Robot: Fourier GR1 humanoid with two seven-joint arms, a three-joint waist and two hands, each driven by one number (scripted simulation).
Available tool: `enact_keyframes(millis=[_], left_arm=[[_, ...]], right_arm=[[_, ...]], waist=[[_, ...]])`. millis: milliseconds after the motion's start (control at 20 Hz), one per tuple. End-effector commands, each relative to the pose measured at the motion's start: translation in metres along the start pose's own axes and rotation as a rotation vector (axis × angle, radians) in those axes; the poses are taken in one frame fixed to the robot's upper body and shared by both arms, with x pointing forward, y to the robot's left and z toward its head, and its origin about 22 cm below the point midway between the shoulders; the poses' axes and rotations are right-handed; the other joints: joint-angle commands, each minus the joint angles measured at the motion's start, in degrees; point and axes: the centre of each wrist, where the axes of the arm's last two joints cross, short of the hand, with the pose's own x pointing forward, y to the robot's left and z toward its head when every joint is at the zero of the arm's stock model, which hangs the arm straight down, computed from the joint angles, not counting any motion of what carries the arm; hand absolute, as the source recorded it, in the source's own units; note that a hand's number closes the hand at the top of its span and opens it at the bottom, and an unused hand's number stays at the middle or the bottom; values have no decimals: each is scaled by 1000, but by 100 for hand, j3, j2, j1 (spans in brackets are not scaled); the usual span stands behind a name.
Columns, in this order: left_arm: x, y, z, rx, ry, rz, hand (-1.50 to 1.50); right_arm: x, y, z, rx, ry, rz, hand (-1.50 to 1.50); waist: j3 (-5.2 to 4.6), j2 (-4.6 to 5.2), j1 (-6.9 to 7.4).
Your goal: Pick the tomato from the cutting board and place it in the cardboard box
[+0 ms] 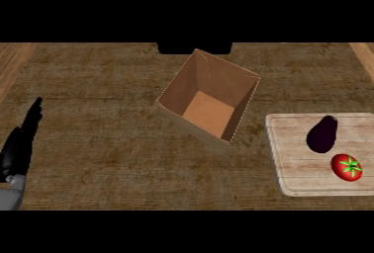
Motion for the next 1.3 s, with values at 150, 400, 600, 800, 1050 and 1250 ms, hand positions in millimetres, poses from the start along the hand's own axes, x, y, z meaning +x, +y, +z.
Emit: enact_keyframes(millis=[150, 400, 600, 800, 1050, 1250], left_arm=[[17, 1, -5, -4, -8, -1, 0], [11, -3, 2, -3, 2, -6, 0], [7, 13, 3, 4, -1, 4, 0], [10, -5, 5, 13, 7, 0, 0], [7, -9, -12, 4, -5, 6, 0], [-15, -2, 0, 4, 19, 4, 0]], right_arm=[[29, -32, -41, 252, 148, 194, -150], [39, -8, -73, 337, 180, 192, -150], [51, -5, -84, 363, 227, 254, -150], [54, 30, -86, 373, 201, 244, -150], [39, 16, -84, 390, 224, 246, -150], [55, 25, -88, 390, 186, 228, -150]], waist=[[-1, 1, 83], [2, -6, 25], [0, -16, -11], [0, -21, -54], [0, -11, -62], [0, -17, -61]])
